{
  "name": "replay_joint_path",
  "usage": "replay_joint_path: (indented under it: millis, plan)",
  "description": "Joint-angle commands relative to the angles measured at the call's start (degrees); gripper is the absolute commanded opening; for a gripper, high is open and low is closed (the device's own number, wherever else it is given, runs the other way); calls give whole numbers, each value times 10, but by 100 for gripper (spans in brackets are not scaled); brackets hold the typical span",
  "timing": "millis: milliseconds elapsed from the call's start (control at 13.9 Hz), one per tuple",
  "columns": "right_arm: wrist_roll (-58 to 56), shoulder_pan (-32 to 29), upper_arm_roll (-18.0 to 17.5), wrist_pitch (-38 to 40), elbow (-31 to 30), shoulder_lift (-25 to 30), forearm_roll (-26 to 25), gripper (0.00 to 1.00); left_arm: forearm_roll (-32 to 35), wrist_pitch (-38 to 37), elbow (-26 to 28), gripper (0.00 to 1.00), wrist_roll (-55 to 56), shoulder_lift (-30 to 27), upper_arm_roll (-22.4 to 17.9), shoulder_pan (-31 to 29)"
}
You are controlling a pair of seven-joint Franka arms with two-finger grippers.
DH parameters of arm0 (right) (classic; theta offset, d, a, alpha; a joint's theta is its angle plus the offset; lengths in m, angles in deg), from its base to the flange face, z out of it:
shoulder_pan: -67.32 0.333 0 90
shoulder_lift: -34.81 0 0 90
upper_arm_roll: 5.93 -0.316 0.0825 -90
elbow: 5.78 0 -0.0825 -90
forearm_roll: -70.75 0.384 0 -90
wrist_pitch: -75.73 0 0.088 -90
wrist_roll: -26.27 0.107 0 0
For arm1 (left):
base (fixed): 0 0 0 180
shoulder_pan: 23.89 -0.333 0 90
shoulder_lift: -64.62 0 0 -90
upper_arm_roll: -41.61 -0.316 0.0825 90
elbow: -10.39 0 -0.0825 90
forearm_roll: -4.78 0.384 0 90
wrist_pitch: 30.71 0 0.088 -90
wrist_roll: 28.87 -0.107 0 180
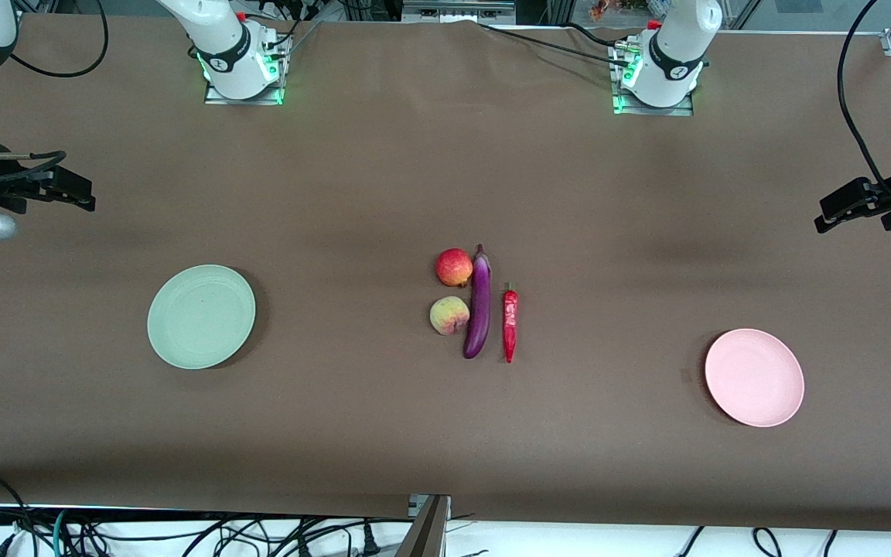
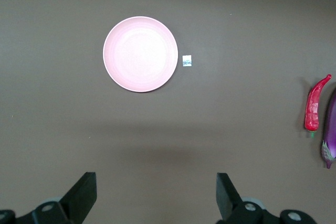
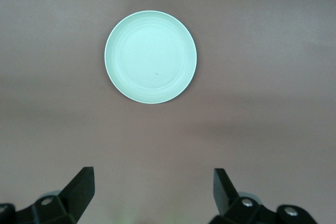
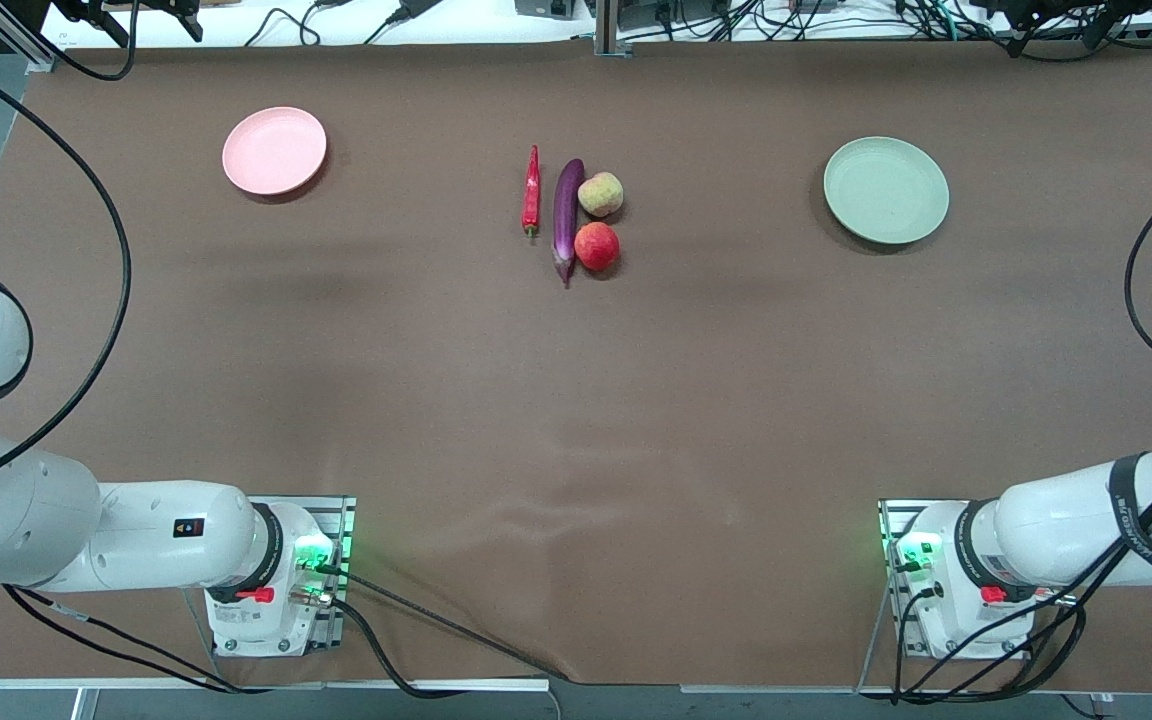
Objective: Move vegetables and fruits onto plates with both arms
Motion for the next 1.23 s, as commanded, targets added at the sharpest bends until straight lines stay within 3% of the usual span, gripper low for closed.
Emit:
replay_joint_path:
  millis: [0, 1154]
  plan:
    - [4, -4, -4, 5, 16, -8, 3, 100, -8, -10, -14, 100, 1, 7, 1, -2]
    - [3, -5, -3, 5, 16, -8, 3, 100, -8, -30, -21, 100, -6, 27, 1, -14]
